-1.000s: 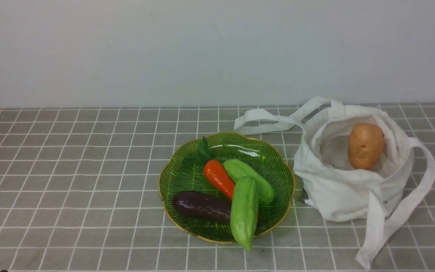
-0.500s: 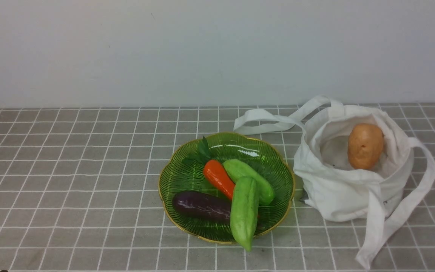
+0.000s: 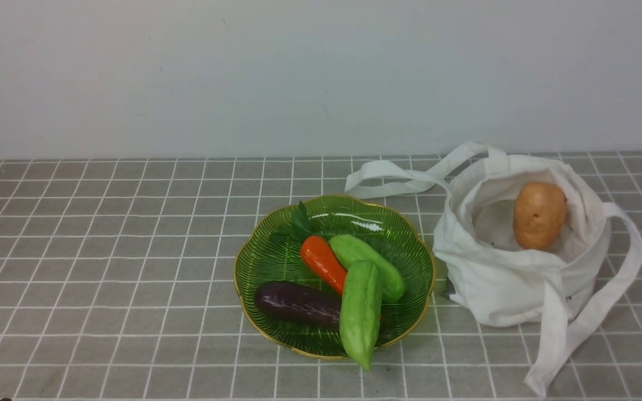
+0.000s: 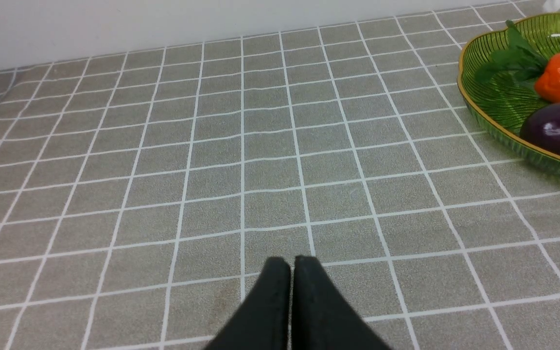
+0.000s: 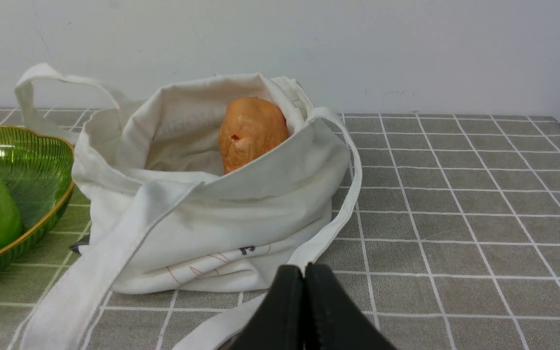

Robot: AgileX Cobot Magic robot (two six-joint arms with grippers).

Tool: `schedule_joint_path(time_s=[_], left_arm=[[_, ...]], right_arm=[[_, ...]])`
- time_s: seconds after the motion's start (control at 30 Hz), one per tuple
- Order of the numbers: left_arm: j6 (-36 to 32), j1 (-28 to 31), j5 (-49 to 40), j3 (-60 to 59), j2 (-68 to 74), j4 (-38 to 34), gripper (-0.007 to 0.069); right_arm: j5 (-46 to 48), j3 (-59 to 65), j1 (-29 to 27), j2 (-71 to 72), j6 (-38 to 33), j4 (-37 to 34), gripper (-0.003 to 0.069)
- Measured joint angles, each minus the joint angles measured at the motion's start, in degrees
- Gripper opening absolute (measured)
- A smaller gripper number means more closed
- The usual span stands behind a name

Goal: Take vegetables from bag on grey coffee tablecloth place on plate.
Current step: 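Reach into the bag and grasp the item inside with the right gripper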

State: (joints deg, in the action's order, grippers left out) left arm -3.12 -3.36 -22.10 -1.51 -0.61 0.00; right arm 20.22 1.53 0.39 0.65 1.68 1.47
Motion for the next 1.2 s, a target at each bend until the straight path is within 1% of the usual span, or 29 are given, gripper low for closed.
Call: schedule_joint_path(time_s=[0.37, 0.43, 0.47, 0.53, 0.57, 0.6, 0.67, 0.73, 0.87, 1.0, 1.1, 1.17, 1.2], left_arm=[[0.0, 0.0, 0.0, 0.0, 0.0, 0.0, -0.0008], [0.0, 0.0, 0.0, 0.0, 0.0, 0.0, -0.0008], [0.0, 0.0, 0.0, 0.0, 0.0, 0.0, -0.0008], [0.0, 0.0, 0.0, 0.0, 0.0, 0.0, -0.0008], [0.0, 0.0, 0.0, 0.0, 0.0, 0.0, -0.0008], [0.0, 0.0, 0.0, 0.0, 0.0, 0.0, -0.0008], [0.0, 0.0, 0.0, 0.0, 0.0, 0.0, -0.0008], [0.0, 0.0, 0.0, 0.0, 0.0, 0.0, -0.0008], [0.0, 0.0, 0.0, 0.0, 0.0, 0.0, -0.0008], [0.0, 0.0, 0.0, 0.0, 0.0, 0.0, -0.0008], [0.0, 0.0, 0.0, 0.0, 0.0, 0.0, -0.0008], [0.0, 0.0, 0.0, 0.0, 0.0, 0.0, -0.0008], [0.0, 0.0, 0.0, 0.0, 0.0, 0.0, -0.0008]], right_arm=[[0.0, 0.0, 0.0, 0.0, 0.0, -0.1, -0.0015], [-0.2, 0.0, 0.0, 0.0, 1.0, -1.5, -0.0015], [-0.6, 0.0, 0.0, 0.0, 1.8, -3.2, -0.0015], [-1.5, 0.1, 0.0, 0.0, 4.6, -9.6, -0.0015], [-1.7, 0.1, 0.0, 0.0, 5.3, -10.3, -0.0015], [-2.7, 0.1, 0.0, 0.0, 8.1, -17.3, -0.0015], [-3.6, 0.1, 0.0, 0.0, 11.3, -25.2, -0.0015], [-3.9, 0.1, 0.0, 0.0, 12.9, -31.3, -0.0015], [-4.6, 0.1, 0.0, 0.0, 13.6, -38.3, -0.0015], [-4.9, 0.1, 0.0, 0.0, 12.5, -39.4, -0.0015], [-2.8, -5.0, 0.0, 0.0, 5.7, -38.8, -0.0015], [-2.5, -7.9, 0.0, -0.2, 3.6, -37.8, -0.0015], [-2.0, -12.5, 0.0, -1.1, 0.8, -36.3, -0.0015]])
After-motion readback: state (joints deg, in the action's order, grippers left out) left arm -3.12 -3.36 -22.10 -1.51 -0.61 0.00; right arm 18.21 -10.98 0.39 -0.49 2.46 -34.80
